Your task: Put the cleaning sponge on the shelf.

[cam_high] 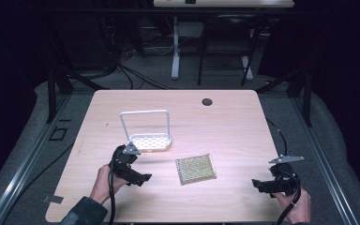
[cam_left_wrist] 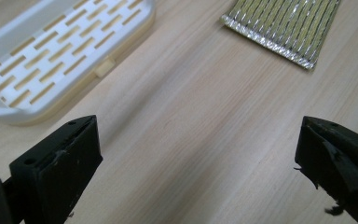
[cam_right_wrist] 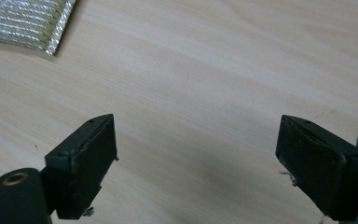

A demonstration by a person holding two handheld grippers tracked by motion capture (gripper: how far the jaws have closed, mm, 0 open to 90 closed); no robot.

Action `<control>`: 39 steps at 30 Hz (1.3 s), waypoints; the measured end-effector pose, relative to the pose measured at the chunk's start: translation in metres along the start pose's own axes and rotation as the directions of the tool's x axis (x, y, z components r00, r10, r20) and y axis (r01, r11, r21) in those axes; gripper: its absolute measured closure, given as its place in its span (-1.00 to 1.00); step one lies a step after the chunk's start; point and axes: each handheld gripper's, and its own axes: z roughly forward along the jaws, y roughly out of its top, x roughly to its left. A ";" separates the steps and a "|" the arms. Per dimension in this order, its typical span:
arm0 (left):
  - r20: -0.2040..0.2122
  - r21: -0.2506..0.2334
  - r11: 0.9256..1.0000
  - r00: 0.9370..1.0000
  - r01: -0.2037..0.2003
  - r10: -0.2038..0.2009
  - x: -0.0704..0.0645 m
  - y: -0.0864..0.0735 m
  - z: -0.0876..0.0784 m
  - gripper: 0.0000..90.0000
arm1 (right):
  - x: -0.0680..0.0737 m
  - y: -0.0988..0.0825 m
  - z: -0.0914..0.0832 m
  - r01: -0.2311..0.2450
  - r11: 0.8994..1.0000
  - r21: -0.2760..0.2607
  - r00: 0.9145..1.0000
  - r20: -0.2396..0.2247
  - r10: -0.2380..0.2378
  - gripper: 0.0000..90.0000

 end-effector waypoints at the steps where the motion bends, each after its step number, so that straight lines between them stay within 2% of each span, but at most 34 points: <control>1: -0.002 -0.005 1.000 1.000 -0.007 0.007 0.000 0.002 -0.001 -0.99 | 0.001 0.001 -0.001 0.004 1.000 -0.012 1.000 0.003 -0.004 -0.73; 7: 0.014 -0.020 1.000 1.000 0.002 -0.001 0.001 0.008 0.000 -1.00 | 0.002 0.002 -0.002 0.006 1.000 -0.012 1.000 -0.006 -0.006 -0.75; 10: 0.046 -0.037 0.999 0.999 0.005 -0.004 -0.001 0.014 0.003 -1.00 | 0.003 0.003 0.000 0.020 1.000 -0.013 1.000 -0.008 -0.020 -0.74; 15: 0.061 -0.045 0.998 0.997 -0.036 0.038 -0.011 0.030 0.010 -1.00 | 0.004 0.004 0.000 0.028 0.999 -0.016 0.999 -0.014 -0.029 -0.74; 17: 0.083 -0.044 0.997 0.994 -0.061 0.064 -0.016 0.039 0.014 -1.00 | 0.005 0.004 0.002 0.043 0.999 0.007 0.999 -0.012 -0.043 -0.74; 22: 0.108 -0.041 0.996 0.991 -0.075 0.079 -0.022 0.048 0.023 -1.00 | 0.005 0.004 0.005 0.035 0.999 0.004 0.999 -0.026 -0.035 -0.74; 23: 0.095 -0.038 0.994 0.990 -0.102 0.105 -0.026 0.052 0.027 -1.00 | 0.007 0.004 0.005 0.049 0.999 0.013 0.998 -0.026 -0.049 -0.73; 24: 0.095 -0.038 0.994 0.990 -0.102 0.105 -0.026 0.052 0.027 -1.00 | 0.007 0.004 0.005 0.049 0.999 0.013 0.998 -0.026 -0.049 -0.73; 25: 0.083 -0.045 0.992 0.989 -0.121 0.124 -0.034 0.057 0.028 -1.00 | 0.008 0.005 0.004 0.053 0.999 -0.001 0.998 -0.032 -0.053 -0.72; 28: 0.089 -0.041 0.988 0.985 -0.147 0.150 -0.041 0.061 0.033 -1.00 | 0.011 0.007 0.007 0.070 0.997 0.011 0.997 -0.038 -0.070 -0.71; 37: 0.116 -0.041 0.984 0.977 -0.173 0.177 -0.046 0.075 0.049 -0.99 | 0.014 0.009 0.008 0.088 0.996 0.018 0.995 -0.043 -0.087 -0.70; 39: 0.116 -0.034 0.982 0.976 -0.184 0.187 -0.049 0.079 0.057 -0.93 | 0.014 0.009 0.009 0.094 0.995 0.025 0.995 -0.045 -0.093 -0.70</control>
